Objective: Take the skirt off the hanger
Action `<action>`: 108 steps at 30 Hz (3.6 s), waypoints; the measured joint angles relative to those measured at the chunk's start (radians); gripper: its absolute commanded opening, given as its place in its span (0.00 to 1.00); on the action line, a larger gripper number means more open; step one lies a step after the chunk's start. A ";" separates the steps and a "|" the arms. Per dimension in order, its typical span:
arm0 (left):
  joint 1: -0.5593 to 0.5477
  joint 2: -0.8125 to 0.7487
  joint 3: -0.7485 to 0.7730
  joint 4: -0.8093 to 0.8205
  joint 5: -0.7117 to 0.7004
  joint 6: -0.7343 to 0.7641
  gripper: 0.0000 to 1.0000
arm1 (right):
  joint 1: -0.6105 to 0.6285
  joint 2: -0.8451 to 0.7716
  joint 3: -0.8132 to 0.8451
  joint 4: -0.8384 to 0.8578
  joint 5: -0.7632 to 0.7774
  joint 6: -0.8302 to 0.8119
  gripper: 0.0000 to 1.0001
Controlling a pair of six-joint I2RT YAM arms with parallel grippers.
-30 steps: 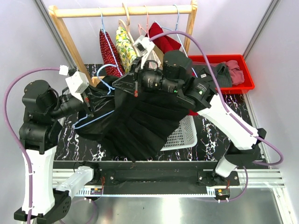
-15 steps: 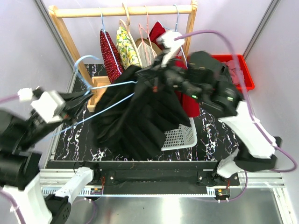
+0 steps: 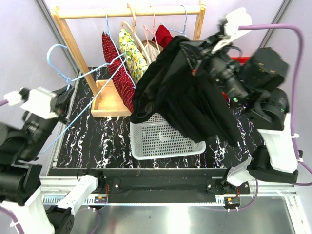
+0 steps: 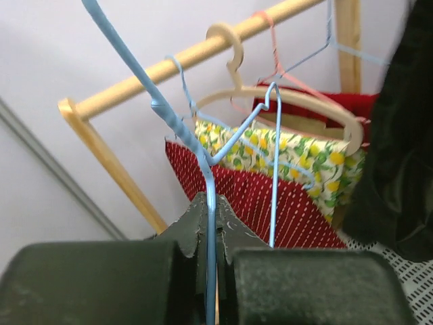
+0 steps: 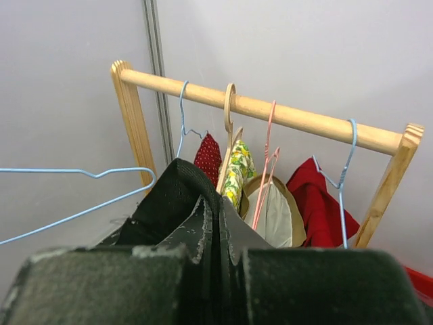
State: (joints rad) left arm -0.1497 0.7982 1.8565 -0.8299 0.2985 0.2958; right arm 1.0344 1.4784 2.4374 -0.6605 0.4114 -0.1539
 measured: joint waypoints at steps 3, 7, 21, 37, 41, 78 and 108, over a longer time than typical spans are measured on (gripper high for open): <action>0.000 0.002 -0.067 -0.027 -0.067 0.000 0.00 | 0.000 0.026 -0.027 0.010 0.000 -0.014 0.00; 0.000 0.000 -0.129 -0.079 -0.142 0.004 0.00 | 0.000 0.003 -0.191 0.048 -0.002 -0.017 0.00; 0.001 -0.048 -0.229 -0.052 -0.417 0.001 0.00 | 0.000 -0.151 -0.960 0.251 0.003 0.064 0.00; 0.002 0.542 -0.062 0.216 -0.530 0.003 0.00 | 0.018 -0.274 -1.543 0.547 0.076 0.198 0.08; 0.013 0.610 0.005 0.226 -0.550 -0.011 0.00 | 0.042 -0.315 -1.575 0.579 0.087 0.230 0.11; 0.090 0.793 0.121 0.381 -0.497 -0.050 0.00 | 0.051 -0.349 -1.628 0.612 0.096 0.282 0.10; -0.158 0.539 0.107 0.323 -0.433 -0.088 0.99 | 0.053 0.289 -1.304 0.195 0.567 0.505 0.87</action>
State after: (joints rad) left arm -0.3080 1.3376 1.9633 -0.5064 -0.1349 0.2081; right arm 1.0878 1.7672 1.1339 -0.4660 0.9783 0.3511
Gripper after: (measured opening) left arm 0.985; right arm 0.803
